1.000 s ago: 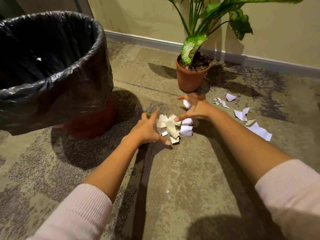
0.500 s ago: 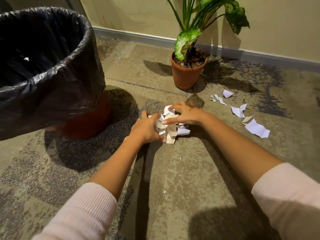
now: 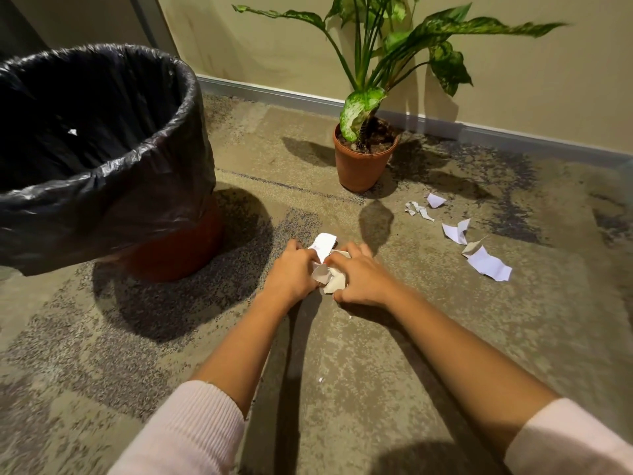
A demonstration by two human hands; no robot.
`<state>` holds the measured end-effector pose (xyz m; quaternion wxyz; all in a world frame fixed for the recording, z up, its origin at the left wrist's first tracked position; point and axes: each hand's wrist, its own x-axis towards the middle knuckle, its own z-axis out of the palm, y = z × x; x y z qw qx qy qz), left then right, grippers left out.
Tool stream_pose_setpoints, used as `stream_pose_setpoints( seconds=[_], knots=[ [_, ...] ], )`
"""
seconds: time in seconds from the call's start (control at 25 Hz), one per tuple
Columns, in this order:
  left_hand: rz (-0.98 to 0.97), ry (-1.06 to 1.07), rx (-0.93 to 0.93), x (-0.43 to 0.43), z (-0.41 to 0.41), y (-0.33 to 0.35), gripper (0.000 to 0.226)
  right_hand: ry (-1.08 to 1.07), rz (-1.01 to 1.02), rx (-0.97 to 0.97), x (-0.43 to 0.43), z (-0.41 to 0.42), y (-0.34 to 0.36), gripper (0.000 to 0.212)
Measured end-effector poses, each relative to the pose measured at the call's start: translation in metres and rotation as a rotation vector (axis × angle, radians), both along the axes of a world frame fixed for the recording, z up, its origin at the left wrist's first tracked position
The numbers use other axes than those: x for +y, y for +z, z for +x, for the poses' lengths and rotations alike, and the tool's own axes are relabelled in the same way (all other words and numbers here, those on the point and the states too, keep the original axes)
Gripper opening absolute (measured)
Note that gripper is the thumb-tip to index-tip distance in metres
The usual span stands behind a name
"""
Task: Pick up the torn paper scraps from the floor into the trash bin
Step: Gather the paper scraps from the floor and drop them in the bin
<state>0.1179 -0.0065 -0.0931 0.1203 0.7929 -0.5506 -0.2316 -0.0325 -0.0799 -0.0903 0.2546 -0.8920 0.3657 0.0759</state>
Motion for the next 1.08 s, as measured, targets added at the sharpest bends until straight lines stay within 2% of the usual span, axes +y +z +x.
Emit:
stream_pose_setpoints(
  seconds=[0.24, 0.44, 0.6, 0.72, 0.84, 1.0, 1.08],
  knots=[
    [-0.045, 0.016, -0.051, 0.017, -0.010, 0.006, 0.015, -0.082, 0.033, -0.106, 0.017, -0.012, 0.001, 0.037],
    [-0.052, 0.136, 0.040, 0.030, -0.016, 0.026, 0.017, -0.361, 0.149, -0.277, 0.020, -0.027, 0.017, 0.045],
    [-0.142, 0.210, 0.099, 0.036, -0.015, 0.060, 0.019, -0.493, 0.227, -0.372, 0.021, -0.032, 0.048, 0.042],
    [-0.220, 0.248, 0.089, 0.037, -0.012, 0.092, 0.019, -0.520, 0.238, -0.434, 0.024, -0.027, 0.078, 0.040],
    [-0.336, 0.281, 0.113, 0.040, -0.007, 0.134, 0.009, -0.515, 0.199, -0.504, 0.031, -0.017, 0.117, 0.038],
    [-0.499, 0.311, 0.056, 0.047, 0.007, 0.195, 0.024, -0.407, 0.105, -0.618, 0.047, 0.005, 0.171, 0.034],
    [-0.609, 0.342, 0.041, 0.050, 0.018, 0.223, 0.024, -0.359, 0.063, -0.678, 0.052, 0.022, 0.197, 0.036]
  ],
)
